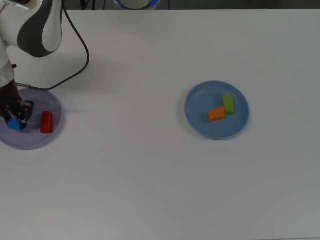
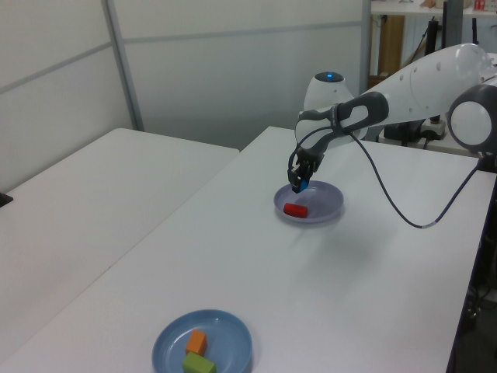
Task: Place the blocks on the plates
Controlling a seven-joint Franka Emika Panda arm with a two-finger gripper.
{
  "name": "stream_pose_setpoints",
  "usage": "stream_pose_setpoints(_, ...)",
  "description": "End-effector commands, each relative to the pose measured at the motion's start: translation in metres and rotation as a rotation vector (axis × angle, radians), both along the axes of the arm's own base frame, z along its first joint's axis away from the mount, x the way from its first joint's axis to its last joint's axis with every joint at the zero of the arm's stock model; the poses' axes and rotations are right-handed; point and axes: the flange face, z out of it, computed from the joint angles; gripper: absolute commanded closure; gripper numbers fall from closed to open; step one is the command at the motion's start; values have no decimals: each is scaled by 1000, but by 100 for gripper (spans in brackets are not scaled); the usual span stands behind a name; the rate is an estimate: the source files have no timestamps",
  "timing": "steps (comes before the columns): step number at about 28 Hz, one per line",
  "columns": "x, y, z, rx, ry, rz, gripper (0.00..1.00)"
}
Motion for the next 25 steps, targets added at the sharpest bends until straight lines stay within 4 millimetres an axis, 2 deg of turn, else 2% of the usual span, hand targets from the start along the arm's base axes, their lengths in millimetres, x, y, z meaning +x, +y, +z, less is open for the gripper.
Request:
stream_pose_setpoints(1, 2, 2, -1, -4, -11, 14, 35)
stream_pose_setpoints(2, 1, 3, -2, -3, -9, 12, 20)
stream_pose_setpoints(3, 1, 3, -3, -1, -8, 8, 0)
stream_pose_setpoints(8, 3, 10, 4, 16, -19, -11, 0)
stream_pose_setpoints(10, 8, 25, 12, 36, -24, -50, 0)
stream_pose_setpoints(14, 24, 72, 29, 56, -27, -90, 0)
stream_pose_setpoints(15, 29, 96, 40, 65, -17, -102, 0)
stream_pose_setpoints(17, 32, 121, 51, 59, 13, -86, 0)
stream_pose_setpoints(19, 30, 145, 63, 54, 55, -70, 0)
stream_pose_setpoints(21, 22, 172, 84, 67, 115, -77, 0)
stream_pose_setpoints(24, 16, 208, 100, 72, 166, -77, 0)
stream_pose_setpoints(25, 12, 227, 106, 69, 202, -102, 0)
